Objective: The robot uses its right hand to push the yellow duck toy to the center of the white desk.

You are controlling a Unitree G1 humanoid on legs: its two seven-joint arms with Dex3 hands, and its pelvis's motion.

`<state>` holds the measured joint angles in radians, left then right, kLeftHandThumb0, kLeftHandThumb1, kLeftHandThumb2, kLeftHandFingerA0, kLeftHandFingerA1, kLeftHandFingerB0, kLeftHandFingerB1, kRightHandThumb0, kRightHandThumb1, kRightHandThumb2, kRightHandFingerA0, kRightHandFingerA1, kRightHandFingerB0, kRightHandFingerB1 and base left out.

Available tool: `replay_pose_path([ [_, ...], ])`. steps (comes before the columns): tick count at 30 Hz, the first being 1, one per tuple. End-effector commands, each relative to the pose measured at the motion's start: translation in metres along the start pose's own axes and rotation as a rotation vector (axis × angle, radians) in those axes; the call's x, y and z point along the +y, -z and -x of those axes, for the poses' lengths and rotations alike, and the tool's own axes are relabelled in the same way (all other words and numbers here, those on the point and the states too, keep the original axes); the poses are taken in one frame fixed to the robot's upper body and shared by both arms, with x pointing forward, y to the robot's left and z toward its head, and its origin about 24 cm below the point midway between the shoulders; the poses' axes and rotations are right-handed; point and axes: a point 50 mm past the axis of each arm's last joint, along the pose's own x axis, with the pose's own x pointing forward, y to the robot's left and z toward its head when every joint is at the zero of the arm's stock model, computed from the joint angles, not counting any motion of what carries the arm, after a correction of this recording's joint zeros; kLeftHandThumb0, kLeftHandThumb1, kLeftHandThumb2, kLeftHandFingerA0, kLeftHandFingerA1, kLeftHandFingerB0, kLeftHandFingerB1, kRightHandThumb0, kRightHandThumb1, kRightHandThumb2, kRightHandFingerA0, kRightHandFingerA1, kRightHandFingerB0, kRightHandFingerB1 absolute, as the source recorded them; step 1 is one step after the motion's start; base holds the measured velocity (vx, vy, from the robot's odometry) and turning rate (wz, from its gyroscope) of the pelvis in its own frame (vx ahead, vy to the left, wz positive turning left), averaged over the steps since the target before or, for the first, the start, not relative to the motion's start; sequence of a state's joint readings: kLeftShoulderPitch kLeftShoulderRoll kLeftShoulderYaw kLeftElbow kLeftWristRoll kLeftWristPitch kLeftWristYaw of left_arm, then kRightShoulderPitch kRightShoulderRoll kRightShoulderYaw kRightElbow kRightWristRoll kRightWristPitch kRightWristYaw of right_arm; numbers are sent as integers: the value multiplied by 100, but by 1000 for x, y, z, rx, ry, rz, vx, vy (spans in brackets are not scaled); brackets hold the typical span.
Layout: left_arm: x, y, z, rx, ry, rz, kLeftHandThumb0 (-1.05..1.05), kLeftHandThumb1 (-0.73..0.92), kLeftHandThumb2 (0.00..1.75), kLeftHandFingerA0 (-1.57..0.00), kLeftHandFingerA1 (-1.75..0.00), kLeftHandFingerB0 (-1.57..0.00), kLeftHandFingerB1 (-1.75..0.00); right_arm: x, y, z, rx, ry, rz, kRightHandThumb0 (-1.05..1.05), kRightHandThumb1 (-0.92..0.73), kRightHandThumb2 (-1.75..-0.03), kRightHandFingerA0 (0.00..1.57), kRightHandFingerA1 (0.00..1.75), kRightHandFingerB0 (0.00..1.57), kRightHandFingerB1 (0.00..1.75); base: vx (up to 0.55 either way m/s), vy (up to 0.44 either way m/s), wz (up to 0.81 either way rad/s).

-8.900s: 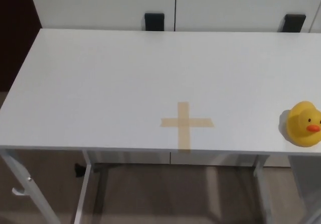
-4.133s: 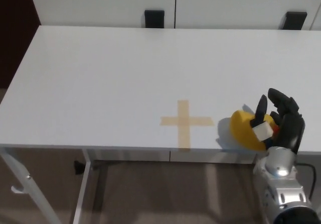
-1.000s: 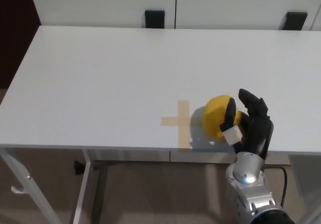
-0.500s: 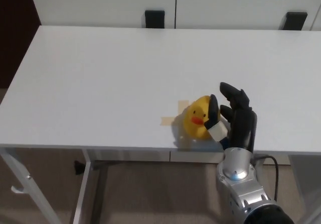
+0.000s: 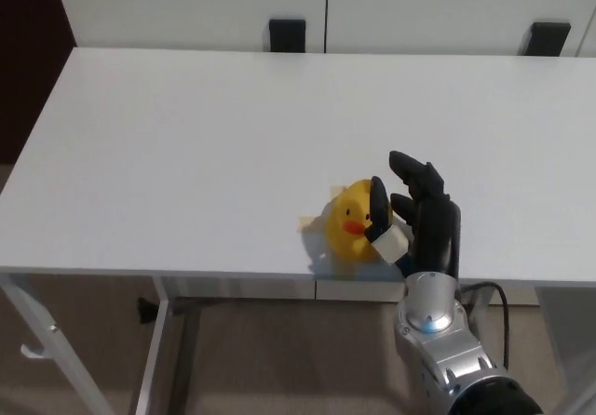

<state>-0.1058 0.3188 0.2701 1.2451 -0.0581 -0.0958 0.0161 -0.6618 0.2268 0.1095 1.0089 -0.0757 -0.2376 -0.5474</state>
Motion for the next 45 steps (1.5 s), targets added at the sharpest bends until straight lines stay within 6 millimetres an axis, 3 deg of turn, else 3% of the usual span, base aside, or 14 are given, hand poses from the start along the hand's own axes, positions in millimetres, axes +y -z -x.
replay_pose_path([
  [1, 3, -7, 0, -71, 0, -6, -7, 42, 100, -97, -99, -91, -100, 51, -18, 19, 16, -154, -43, -84, -92, -68, 30, 52, 31, 39, 0, 0, 0],
  [6, 3, -7, 0, -70, 6, -4, -7, 40, 96, -96, -99, -92, -101, 51, -18, 20, 5, -167, -30, -84, -92, -67, 34, 62, 32, 44, 0, 0, 0],
  [7, 3, -7, 0, -71, 8, -10, -7, 40, 99, -96, -98, -91, -99, 44, -16, 17, -3, -154, -36, -87, -75, -86, 31, 63, 25, 47, 0, 0, 0],
  [10, 3, -6, 1, -72, 12, -17, -5, 43, 103, -95, -98, -92, -99, 28, -13, 11, -19, -117, -42, -80, -90, -66, 25, 58, 29, 42, 0, 0, 0],
  [19, 7, -3, 1, -64, 3, 6, -7, 44, 102, -97, -99, -94, -99, -25, -16, -10, -120, 61, 31, -82, -89, -68, 9, 42, 20, 35, 0, 0, 0],
  [20, 8, -2, 1, -59, -4, -1, -4, 47, 100, -96, -97, -90, -97, -41, -25, -17, -166, 109, 50, -38, -47, -109, 1, 53, 0, 51, 0, 0, 0],
  [22, 10, -1, 1, -53, -11, -11, -4, 47, 100, -96, -97, -90, -97, -59, -35, -23, -217, 160, 76, -38, -47, -109, 1, 53, 0, 51, 0, 0, 0],
  [23, 11, -1, 2, -50, -16, -13, -3, 49, 100, -95, -98, -89, -100, -64, -39, -24, -244, 168, 88, -84, -91, -69, 11, 53, 6, 33, 0, 0, 0],
  [24, 12, -1, 2, -49, -18, -12, -3, 49, 100, -95, -98, -89, -100, -66, -40, -24, -256, 168, 94, -84, -91, -69, 11, 53, 6, 33, 0, 0, 0],
  [25, 12, 0, 2, -49, -18, -15, -1, 45, 106, -91, -94, -90, -98, -74, -50, -25, -300, 156, 84, -90, -73, -116, 5, 32, 0, 16, 0, 0, 0],
  [27, 13, 2, 2, -50, -17, -20, -4, 46, 104, -92, -95, -92, -99, -92, -72, -24, -400, 126, 51, -103, -75, -118, 0, 8, 0, 9, 0, 0, 0],
  [34, 17, 6, 4, -48, -24, -10, -5, 44, 106, -97, -98, -93, -99, -139, -107, -15, -534, 106, 72, -104, -84, -123, 0, 5, 0, 6, 0, 0, 0],
  [38, 24, 5, 4, -52, -56, -27, -6, 42, 101, -98, -99, -95, -100, -242, -123, 11, -625, 194, 224, -105, -83, -124, 0, 9, 0, 3, 0, 0, 0],
  [45, 34, 5, 4, -32, -97, -4, -9, 46, 101, -101, -101, -98, -103, -326, -122, 55, -575, 279, 308, -105, -91, -125, 0, 14, 0, 3, 0, 0, 1],
])
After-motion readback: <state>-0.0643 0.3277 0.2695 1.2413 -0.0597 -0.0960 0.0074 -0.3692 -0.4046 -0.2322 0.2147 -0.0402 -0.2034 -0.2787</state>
